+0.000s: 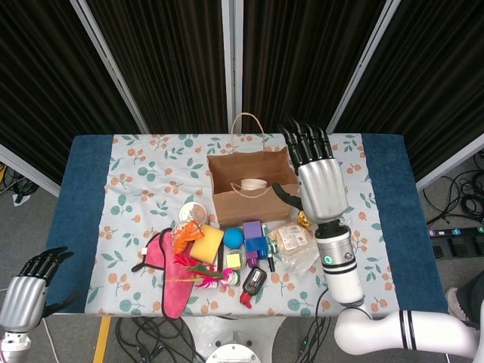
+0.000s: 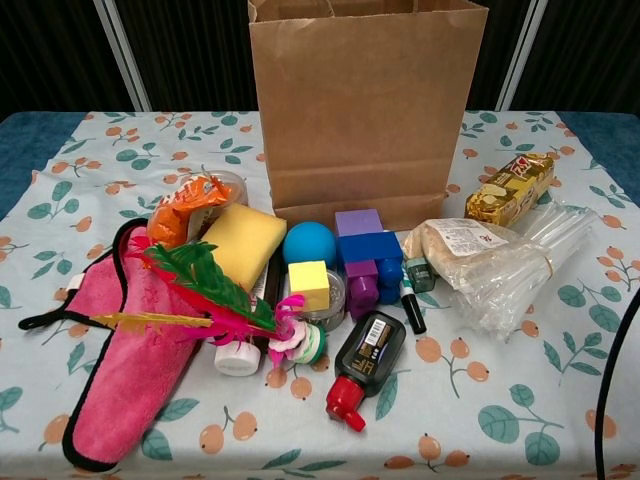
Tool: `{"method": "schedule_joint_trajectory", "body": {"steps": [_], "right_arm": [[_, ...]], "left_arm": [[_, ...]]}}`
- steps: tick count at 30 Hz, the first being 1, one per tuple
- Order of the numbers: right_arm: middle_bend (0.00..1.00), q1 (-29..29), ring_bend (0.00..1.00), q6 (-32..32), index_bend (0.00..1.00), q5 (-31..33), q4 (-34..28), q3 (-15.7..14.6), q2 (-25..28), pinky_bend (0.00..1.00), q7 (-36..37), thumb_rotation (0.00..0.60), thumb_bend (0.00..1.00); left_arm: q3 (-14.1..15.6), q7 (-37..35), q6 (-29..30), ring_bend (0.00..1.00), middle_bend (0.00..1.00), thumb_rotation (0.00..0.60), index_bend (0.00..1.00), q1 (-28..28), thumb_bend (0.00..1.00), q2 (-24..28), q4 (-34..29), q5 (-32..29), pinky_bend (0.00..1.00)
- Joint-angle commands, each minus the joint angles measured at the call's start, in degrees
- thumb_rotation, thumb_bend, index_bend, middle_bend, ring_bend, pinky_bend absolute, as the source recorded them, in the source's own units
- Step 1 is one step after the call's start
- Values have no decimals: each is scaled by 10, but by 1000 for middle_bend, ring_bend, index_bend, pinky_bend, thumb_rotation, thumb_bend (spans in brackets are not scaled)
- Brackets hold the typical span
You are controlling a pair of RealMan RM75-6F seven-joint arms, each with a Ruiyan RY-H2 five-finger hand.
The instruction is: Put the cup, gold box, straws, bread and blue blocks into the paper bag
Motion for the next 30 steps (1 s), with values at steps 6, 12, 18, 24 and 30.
{"method": "schedule_joint_trajectory", "body": {"steps": [6, 12, 18, 24, 30], "right_arm": [[153, -111, 2, 25, 41, -51, -29, -67, 136, 0, 38, 600, 52], [203, -163, 21, -24, 131, -89, 85, -144, 184, 0, 142, 600, 40], [215, -165, 27, -89, 154, -106, 195, -180, 165, 8, 208, 600, 42], [253, -162, 55, -121, 210, -122, 267, -200, 129, 42, 212, 600, 42], [255, -121, 64, -184, 228, -119, 336, -186, 95, 50, 208, 600, 46]], "left_arm": [[1, -3, 1, 214, 313, 600, 294, -1, 169, 1, -6, 3, 261], [6, 6, 0, 214, 313, 600, 293, -1, 169, 0, -10, 11, 261], [6, 12, 0, 214, 313, 600, 294, 0, 169, -1, -13, 11, 261], [8, 13, -3, 214, 313, 600, 294, -1, 169, -2, -12, 11, 261], [13, 16, -8, 214, 313, 600, 294, -2, 169, -2, -11, 15, 261]]}}
